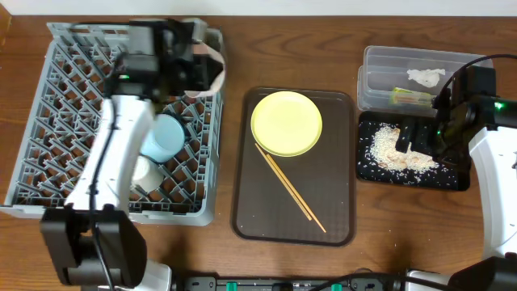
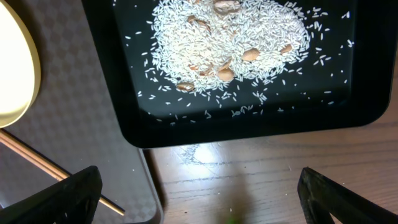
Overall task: Sort waste into correct bins and load items into the dishwasher
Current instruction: 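Carry pink bowl with left gripper into dish rack and release, then lower left gripper to wooden chopsticks on brown tray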
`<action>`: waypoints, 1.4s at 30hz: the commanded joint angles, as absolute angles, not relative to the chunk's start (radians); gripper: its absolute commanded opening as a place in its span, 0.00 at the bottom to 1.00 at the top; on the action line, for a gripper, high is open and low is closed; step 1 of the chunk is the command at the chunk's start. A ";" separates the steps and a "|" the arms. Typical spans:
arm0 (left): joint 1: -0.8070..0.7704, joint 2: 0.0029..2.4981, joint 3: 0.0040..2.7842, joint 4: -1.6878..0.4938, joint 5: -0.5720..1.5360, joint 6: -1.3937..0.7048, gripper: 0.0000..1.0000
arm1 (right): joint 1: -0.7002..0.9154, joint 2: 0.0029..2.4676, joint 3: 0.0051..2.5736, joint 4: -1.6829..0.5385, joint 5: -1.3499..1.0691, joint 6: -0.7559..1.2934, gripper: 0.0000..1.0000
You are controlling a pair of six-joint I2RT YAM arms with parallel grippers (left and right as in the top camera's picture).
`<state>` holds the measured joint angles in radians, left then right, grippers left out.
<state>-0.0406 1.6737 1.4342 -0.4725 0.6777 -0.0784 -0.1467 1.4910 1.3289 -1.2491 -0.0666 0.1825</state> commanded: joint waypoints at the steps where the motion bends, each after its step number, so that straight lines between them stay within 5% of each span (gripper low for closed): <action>1: 0.099 1.681 1.451 -0.473 1.094 -0.088 0.08 | -0.151 1.473 1.346 -1.250 -0.060 0.186 0.98; 14: 0.260 1.854 1.451 -0.460 1.389 -0.092 0.08 | -0.151 1.473 1.346 -1.253 -0.060 0.186 0.98; 28: 0.378 2.030 1.448 -0.458 1.396 -0.091 0.09 | -0.151 1.473 1.346 -1.265 -0.060 0.186 0.98; 31: 0.403 2.043 1.446 -0.458 1.348 -0.091 0.35 | -0.151 1.473 1.346 -1.268 -0.060 0.186 0.98; 36: 0.439 2.043 1.445 -0.458 1.256 -0.091 0.59 | -0.151 1.473 1.346 -1.275 -0.060 0.186 0.98; 42: 0.484 2.034 1.445 -0.459 1.233 -0.092 0.71 | -0.151 1.473 1.346 -1.276 -0.060 0.186 0.98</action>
